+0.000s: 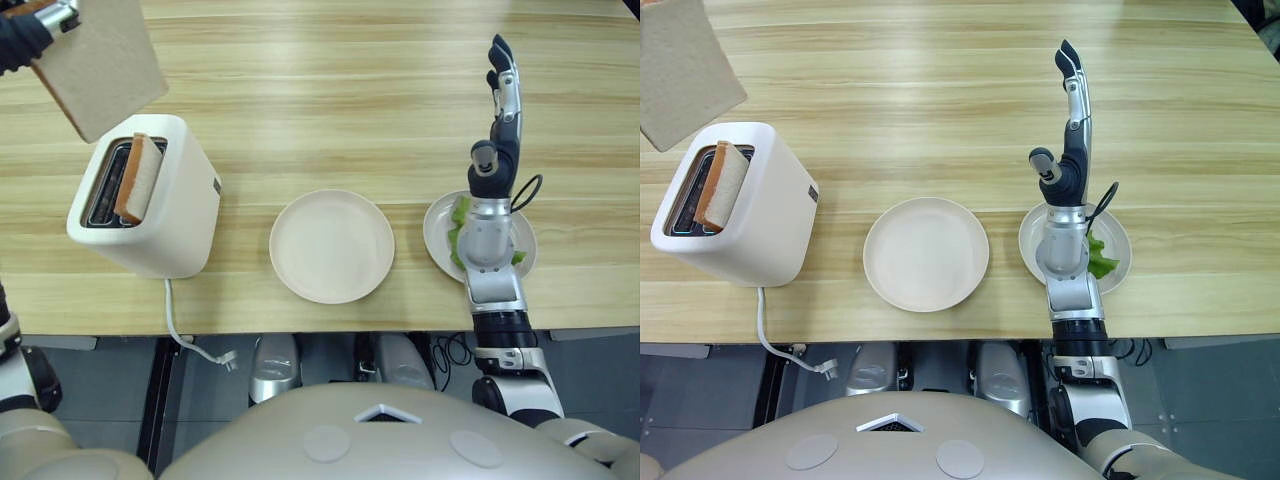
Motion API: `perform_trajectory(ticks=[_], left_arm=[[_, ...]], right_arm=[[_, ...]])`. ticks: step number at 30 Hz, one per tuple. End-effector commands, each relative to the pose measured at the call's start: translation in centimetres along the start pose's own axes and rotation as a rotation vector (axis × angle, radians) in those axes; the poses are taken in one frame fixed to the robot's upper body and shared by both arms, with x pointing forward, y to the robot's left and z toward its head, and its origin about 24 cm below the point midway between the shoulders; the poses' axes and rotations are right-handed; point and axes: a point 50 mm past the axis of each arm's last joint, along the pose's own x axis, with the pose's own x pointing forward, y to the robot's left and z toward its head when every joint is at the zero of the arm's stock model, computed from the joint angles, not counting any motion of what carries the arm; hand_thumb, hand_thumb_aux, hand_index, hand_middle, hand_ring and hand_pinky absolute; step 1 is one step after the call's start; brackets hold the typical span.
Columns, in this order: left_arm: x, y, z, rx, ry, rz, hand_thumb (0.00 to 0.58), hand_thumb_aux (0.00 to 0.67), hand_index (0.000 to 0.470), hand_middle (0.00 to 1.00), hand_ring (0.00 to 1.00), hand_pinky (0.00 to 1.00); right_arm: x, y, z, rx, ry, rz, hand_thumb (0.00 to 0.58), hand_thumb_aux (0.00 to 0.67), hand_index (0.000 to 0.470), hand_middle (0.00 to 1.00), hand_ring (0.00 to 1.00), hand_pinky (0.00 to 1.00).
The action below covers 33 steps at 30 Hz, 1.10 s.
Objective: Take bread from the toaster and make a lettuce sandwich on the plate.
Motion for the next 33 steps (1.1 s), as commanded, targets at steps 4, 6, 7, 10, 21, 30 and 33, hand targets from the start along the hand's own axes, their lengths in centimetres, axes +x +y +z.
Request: perform_trajectory(ticks=[4, 6, 7, 10, 21, 30, 33], left_arm=[[1.3, -2.7, 3.0, -0.225, -0.126, -0.117, 0.58, 0.67, 0.46, 1.0, 1.0, 1.0], [1.6, -4.0, 4.0, -0.301, -0.162, -0.16, 0.58, 0.67, 0.46, 1.0, 1.0, 1.0], [1.7, -4.7, 4.5, -0.342, -0.179, -0.183, 0.58, 0.67, 0.46, 1.0, 1.0, 1.0], [2.0, -6.7, 5.7, -0.457, -0.214, -0.251, 0.58, 0.67, 0.46, 1.0, 1.0, 1.0], [0.8, -15.6, 9.3, -0.782, -0.246, -0.547, 0.58, 0.67, 0.46, 1.0, 1.0, 1.0], [-1.1, -21.4, 10.3, -0.901, -0.173, -0.724, 0.58, 0.67, 0.46, 1.0, 1.0, 1.0], [-1.5, -22.9, 9.6, -0.9, -0.129, -0.76, 0.58, 0.67, 0.46, 1.0, 1.0, 1.0]], right_arm=[[0.3, 0.0, -0.3, 0.008, 0.014, -0.014, 0.0, 0.0, 0.0, 0.0, 0.0, 0.0], [0.5, -0.2, -0.6, 0.017, 0.025, -0.027, 0.0, 0.0, 0.0, 0.0, 0.0, 0.0], [0.7, -0.4, -0.7, 0.017, 0.027, -0.033, 0.0, 0.0, 0.0, 0.0, 0.0, 0.0], [1.0, -0.9, -0.8, 0.01, 0.022, -0.056, 0.0, 0.0, 0.0, 0.0, 0.0, 0.0], [2.1, -2.3, -1.0, 0.02, 0.019, -0.108, 0.0, 0.0, 0.0, 0.0, 0.0, 0.0], [2.6, -2.8, -0.9, 0.019, 0.01, -0.121, 0.0, 0.0, 0.0, 0.0, 0.0, 0.0], [2.6, -2.9, -0.8, 0.017, 0.009, -0.122, 0.0, 0.0, 0.0, 0.0, 0.0, 0.0]])
